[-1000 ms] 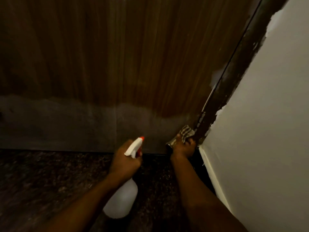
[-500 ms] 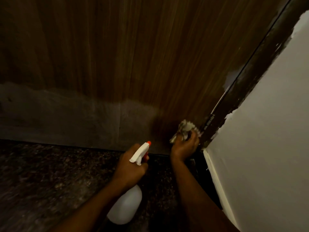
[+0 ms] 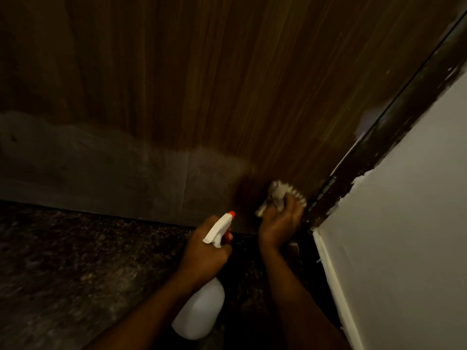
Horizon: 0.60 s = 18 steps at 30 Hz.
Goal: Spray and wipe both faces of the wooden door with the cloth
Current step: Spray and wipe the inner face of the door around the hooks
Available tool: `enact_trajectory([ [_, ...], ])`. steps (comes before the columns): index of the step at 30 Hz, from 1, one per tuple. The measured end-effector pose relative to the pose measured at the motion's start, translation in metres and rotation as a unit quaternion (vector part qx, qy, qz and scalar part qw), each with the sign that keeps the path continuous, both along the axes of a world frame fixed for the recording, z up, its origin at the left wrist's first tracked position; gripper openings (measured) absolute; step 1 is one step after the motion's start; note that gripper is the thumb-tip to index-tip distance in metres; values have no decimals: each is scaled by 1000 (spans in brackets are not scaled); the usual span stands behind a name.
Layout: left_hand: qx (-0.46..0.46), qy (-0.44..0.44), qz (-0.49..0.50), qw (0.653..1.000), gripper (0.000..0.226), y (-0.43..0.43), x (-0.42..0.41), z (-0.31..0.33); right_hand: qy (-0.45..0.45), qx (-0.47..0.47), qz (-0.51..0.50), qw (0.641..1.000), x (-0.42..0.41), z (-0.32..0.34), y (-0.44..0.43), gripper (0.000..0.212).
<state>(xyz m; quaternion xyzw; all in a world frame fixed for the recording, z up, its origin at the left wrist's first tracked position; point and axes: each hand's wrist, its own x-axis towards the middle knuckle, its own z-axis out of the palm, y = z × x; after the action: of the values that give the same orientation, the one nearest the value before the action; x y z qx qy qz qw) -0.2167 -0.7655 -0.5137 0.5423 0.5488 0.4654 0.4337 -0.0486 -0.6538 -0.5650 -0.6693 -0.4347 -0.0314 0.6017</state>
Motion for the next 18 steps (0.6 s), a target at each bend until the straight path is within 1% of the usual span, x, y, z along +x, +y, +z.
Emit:
enact_trajectory([
  [1, 4, 0, 5, 1000, 30, 1, -2, 2, 53, -31, 0, 998, 12, -17, -1, 42],
  [3, 12, 4, 8, 1000, 27, 0, -7, 6, 175, -53, -49, 982, 34, -24, 3, 44],
  [4, 12, 7, 4, 1000, 26, -1, -8, 8, 210, -39, -75, 974, 42, -19, 8, 47],
  [5, 9, 11, 3, 1000, 25, -2, -12, 8, 210, -8, -80, 974, 38, -10, 12, 48],
  [6, 8, 12, 5, 1000, 24, -2, -15, 7, 175, 19, -65, 982, 24, 4, 12, 47],
  [7, 6, 7, 14, 1000, 23, -2, -19, 7, 114, 40, -25, 992, 2, 20, 10, 44],
  [9, 7, 3, 34, 999, 25, 2, -24, 7, -36, 58, 43, 997, -40, 40, 7, 39],
  [11, 10, 1, 54, 998, 29, 4, -28, 9, -112, 23, 74, 991, -62, 42, 3, 44],
  [13, 23, -4, 62, 998, 34, 4, -32, 16, -171, -21, 81, 982, -54, 23, -1, 49],
  [14, 32, -5, 63, 998, 36, 4, -35, 19, -182, -40, 86, 979, -46, 9, -5, 50],
  [15, 40, -8, 67, 997, 37, 5, -39, 23, -162, -52, 96, 981, -40, -1, -10, 50],
  [16, 45, -11, 72, 996, 38, 5, -43, 27, -117, -59, 101, 986, -37, -7, -13, 48],
  [18, 49, -10, 78, 996, 40, 5, -51, 33, 5, -44, 85, 995, -42, 2, -10, 42],
])
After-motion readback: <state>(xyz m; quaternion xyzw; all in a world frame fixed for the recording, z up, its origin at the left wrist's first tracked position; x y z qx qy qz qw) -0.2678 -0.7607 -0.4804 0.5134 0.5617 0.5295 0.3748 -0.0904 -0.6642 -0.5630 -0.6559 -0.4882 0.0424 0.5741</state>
